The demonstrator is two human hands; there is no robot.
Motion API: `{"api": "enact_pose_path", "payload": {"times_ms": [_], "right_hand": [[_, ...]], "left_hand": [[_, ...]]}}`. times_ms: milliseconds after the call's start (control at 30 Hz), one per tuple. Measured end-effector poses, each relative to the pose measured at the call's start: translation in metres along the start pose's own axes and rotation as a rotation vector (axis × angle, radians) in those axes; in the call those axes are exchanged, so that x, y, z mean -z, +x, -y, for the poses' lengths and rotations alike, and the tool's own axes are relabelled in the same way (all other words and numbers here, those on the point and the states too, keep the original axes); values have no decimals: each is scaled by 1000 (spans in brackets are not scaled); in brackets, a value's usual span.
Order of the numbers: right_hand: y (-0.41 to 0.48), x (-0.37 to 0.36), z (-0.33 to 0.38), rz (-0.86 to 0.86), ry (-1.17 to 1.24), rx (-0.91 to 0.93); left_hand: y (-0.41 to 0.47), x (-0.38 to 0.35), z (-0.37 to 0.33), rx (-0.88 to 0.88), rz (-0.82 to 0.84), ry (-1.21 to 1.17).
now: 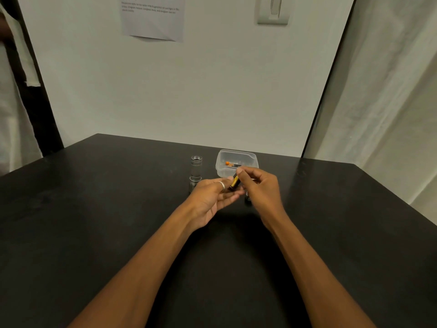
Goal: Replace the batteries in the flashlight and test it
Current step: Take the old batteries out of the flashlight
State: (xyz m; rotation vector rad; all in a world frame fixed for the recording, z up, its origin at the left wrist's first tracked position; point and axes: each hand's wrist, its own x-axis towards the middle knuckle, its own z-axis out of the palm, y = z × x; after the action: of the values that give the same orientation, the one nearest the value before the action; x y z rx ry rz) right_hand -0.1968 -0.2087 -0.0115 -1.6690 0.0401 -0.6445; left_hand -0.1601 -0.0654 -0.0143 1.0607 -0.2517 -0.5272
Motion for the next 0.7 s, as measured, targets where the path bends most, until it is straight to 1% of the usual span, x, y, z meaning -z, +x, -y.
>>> {"api": "enact_pose_path", "payload": {"times_ms": [100,167,300,700], "right_hand": [[0,3,1,-9,-95,48],[0,2,-1,14,-208,124],[-3,-6,-4,103,-355,256],[-3,-6,-6,87,-387,314]], "left_hand": [[1,2,-1,-9,-32,-84],[3,3,-2,-13,-71,-119],[5,3,0,-28,-114,-84],[7,5,1,-36,-72,-121]]}}
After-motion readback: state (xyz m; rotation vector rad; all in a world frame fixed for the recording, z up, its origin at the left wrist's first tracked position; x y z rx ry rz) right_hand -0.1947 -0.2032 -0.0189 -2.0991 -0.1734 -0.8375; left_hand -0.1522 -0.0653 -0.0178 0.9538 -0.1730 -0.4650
